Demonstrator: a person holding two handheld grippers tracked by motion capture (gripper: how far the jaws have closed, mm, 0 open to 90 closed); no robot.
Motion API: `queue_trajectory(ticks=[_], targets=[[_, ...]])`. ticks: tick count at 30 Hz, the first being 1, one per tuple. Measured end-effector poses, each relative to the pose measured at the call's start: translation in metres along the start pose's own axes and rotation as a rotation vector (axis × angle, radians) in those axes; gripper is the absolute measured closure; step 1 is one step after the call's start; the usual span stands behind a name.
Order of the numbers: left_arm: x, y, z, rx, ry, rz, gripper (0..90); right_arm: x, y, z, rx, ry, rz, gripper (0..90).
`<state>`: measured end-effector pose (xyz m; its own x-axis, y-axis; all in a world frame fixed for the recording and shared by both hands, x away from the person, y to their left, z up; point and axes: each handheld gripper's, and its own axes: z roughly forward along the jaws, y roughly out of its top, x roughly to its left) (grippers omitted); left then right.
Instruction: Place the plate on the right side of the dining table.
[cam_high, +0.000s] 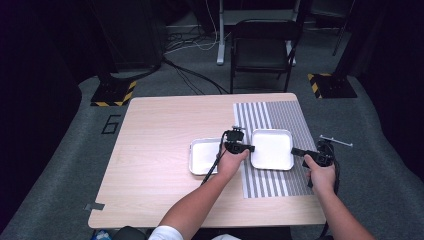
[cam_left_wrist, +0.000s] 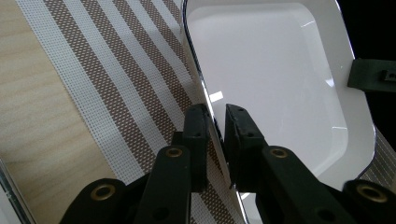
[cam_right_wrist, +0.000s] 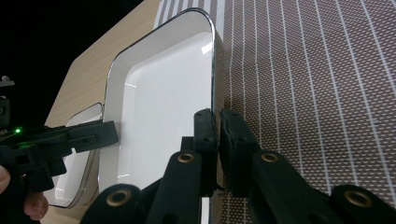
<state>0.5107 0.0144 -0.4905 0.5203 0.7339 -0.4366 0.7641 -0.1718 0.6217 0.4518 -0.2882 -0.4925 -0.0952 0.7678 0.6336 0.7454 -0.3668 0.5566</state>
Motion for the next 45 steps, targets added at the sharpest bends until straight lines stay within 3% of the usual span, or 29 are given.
queue_trajectory(ticks=[10,35,45], targets=[[0.001,0.003,0.006,0.002,0.004,0.009,79.0,-0.005,0.003,0.005,0.000,-0.016,0.012,86.0],[0.001,0.004,0.026,0.024,0.010,-0.015,78.6,-0.020,0.010,0.014,0.002,-0.051,0.017,86.7],[-0.003,0.002,0.029,0.038,0.009,0.006,77.0,-0.025,0.013,0.015,-0.007,-0.063,0.024,87.2]])
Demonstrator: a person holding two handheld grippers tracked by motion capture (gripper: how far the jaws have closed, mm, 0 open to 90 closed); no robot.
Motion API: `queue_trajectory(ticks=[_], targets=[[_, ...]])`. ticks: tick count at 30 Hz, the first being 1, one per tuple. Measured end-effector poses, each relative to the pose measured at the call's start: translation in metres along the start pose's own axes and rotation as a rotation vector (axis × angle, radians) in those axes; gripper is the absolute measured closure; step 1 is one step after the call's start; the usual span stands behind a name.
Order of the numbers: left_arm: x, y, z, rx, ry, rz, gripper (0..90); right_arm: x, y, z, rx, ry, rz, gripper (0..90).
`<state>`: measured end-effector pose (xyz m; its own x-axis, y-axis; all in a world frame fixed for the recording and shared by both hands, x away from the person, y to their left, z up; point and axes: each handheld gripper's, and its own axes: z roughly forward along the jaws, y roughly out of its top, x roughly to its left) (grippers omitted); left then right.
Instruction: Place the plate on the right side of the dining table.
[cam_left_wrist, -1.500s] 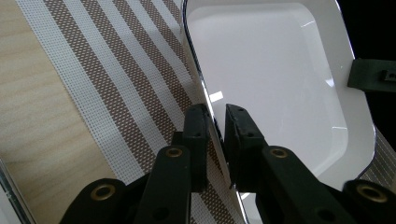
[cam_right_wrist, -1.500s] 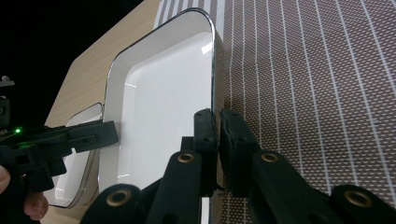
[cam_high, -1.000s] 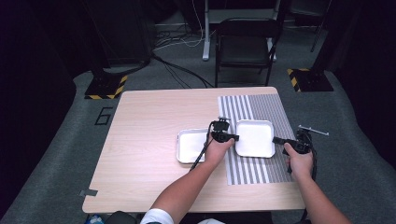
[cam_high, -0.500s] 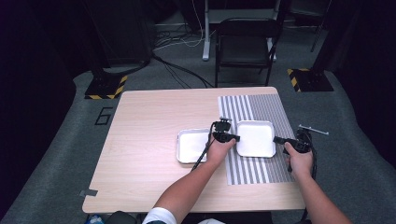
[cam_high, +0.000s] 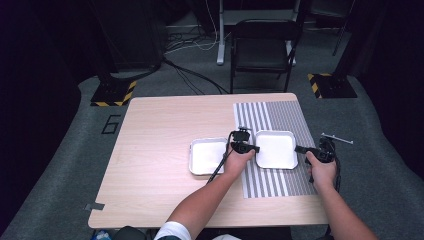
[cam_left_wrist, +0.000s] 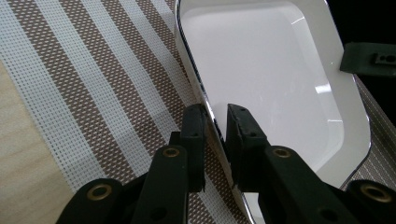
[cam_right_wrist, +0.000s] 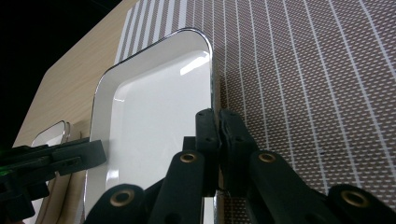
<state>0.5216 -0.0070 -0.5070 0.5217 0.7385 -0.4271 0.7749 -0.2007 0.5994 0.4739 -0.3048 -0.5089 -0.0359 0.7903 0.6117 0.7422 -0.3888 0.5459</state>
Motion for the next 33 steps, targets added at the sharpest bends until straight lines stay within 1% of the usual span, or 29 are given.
queue_trajectory(ticks=[5,10,11,16,19,24,30,33], targets=[[-0.0004,-0.0009,0.0015,0.009,-0.002,-0.003,75.9,-0.0015,0.0003,0.0023,0.002,-0.005,0.005,87.2],[-0.0020,-0.0024,0.0021,0.016,-0.006,0.006,74.5,-0.0035,0.0012,0.0037,0.001,-0.013,0.007,87.2],[-0.0023,-0.0026,0.0022,0.017,-0.007,0.006,74.3,-0.0035,0.0014,0.0037,0.002,-0.013,0.012,87.1],[-0.0028,-0.0038,0.0021,0.022,-0.009,0.008,73.7,-0.0040,0.0022,0.0042,0.002,-0.012,0.005,87.1],[-0.0038,-0.0039,0.0018,0.023,-0.006,0.010,73.6,-0.0033,0.0034,0.0042,-0.003,-0.011,0.015,86.9],[-0.0040,-0.0040,0.0014,0.024,-0.007,0.011,73.2,-0.0023,0.0038,0.0062,-0.007,-0.020,-0.006,87.0],[-0.0042,-0.0041,0.0019,0.028,-0.015,0.012,72.4,-0.0041,0.0041,0.0076,-0.006,-0.023,-0.007,87.0],[-0.0044,-0.0047,0.0027,0.033,-0.012,0.014,71.8,-0.0046,0.0041,0.0082,-0.004,-0.025,0.001,87.1]])
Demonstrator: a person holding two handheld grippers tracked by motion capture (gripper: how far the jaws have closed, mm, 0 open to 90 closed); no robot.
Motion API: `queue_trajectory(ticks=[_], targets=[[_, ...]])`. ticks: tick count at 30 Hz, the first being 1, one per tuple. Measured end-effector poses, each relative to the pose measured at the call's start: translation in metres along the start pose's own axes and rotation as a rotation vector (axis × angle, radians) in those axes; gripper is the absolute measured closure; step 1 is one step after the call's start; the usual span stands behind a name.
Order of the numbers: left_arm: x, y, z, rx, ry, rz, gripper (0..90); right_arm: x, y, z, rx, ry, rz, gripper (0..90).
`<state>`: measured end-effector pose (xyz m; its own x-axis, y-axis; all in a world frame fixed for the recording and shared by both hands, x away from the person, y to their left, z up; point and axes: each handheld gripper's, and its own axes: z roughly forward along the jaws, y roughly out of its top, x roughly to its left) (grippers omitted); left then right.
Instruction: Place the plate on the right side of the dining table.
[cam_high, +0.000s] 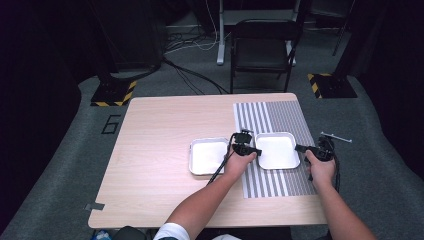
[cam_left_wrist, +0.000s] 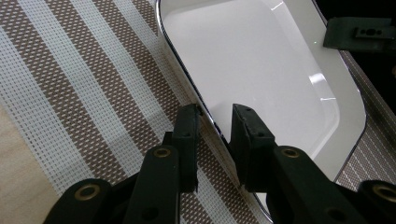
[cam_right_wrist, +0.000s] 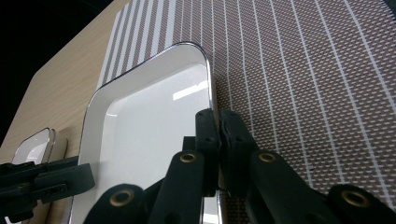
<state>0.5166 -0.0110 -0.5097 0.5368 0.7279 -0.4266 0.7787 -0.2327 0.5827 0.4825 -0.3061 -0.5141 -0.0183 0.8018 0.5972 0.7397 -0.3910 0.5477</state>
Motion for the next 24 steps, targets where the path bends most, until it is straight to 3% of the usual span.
queue_trajectory(ticks=[24], targets=[[0.0004,-0.0004,0.0023,0.003,-0.017,-0.010,67.1,-0.0021,-0.0007,0.0032,0.011,-0.015,-0.003,86.6]])
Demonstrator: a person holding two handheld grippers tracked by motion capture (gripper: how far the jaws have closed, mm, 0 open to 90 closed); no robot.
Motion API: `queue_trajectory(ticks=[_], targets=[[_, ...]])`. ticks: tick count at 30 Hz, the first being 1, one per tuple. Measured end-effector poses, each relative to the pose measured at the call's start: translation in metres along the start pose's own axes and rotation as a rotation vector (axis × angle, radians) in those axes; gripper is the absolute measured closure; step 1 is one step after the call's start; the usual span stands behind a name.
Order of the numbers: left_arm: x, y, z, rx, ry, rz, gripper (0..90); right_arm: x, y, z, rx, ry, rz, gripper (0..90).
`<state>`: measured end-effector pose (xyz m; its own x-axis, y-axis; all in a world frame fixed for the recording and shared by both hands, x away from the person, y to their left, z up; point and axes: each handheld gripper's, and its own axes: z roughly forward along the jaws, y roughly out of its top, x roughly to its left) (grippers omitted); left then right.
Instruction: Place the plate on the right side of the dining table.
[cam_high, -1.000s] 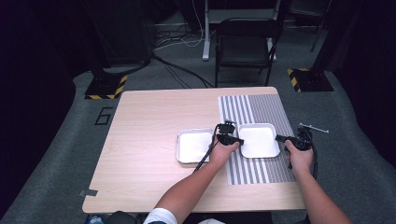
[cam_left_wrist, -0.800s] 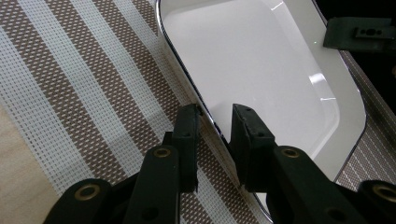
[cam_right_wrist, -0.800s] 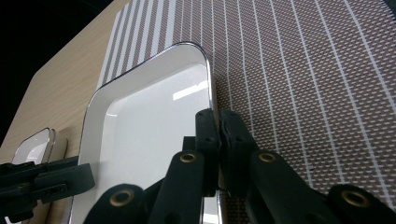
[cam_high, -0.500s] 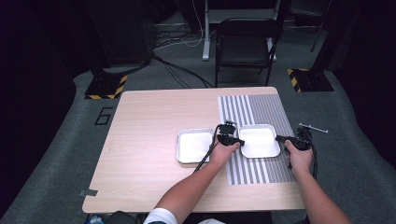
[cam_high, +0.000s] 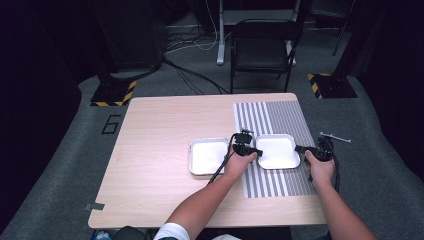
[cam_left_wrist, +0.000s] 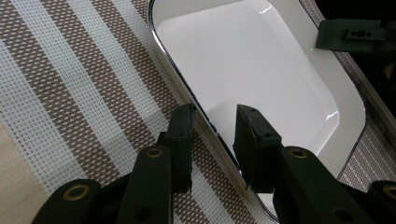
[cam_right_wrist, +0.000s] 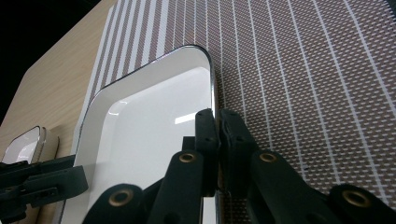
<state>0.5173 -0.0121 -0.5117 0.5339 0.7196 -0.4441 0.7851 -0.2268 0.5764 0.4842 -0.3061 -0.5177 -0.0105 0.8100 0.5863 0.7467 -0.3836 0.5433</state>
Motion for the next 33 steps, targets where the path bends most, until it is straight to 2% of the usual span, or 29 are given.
queue_trajectory(ticks=[10,17,23,28,33], targets=[[0.000,0.001,-0.001,-0.005,0.007,0.008,62.5,0.001,-0.001,-0.002,-0.009,0.005,0.003,84.3],[0.001,0.001,-0.004,-0.011,0.014,0.007,59.1,0.004,0.000,-0.006,-0.012,-0.006,-0.013,80.5],[0.002,0.002,-0.014,-0.031,0.016,0.016,55.8,0.008,0.001,-0.014,-0.033,-0.004,-0.021,75.2],[0.006,0.003,-0.026,-0.054,0.016,0.009,53.4,0.018,-0.002,-0.022,-0.039,0.011,-0.069,71.4],[0.011,0.005,-0.037,-0.077,0.033,0.000,51.4,0.025,-0.004,-0.024,-0.043,0.026,-0.085,66.2]])
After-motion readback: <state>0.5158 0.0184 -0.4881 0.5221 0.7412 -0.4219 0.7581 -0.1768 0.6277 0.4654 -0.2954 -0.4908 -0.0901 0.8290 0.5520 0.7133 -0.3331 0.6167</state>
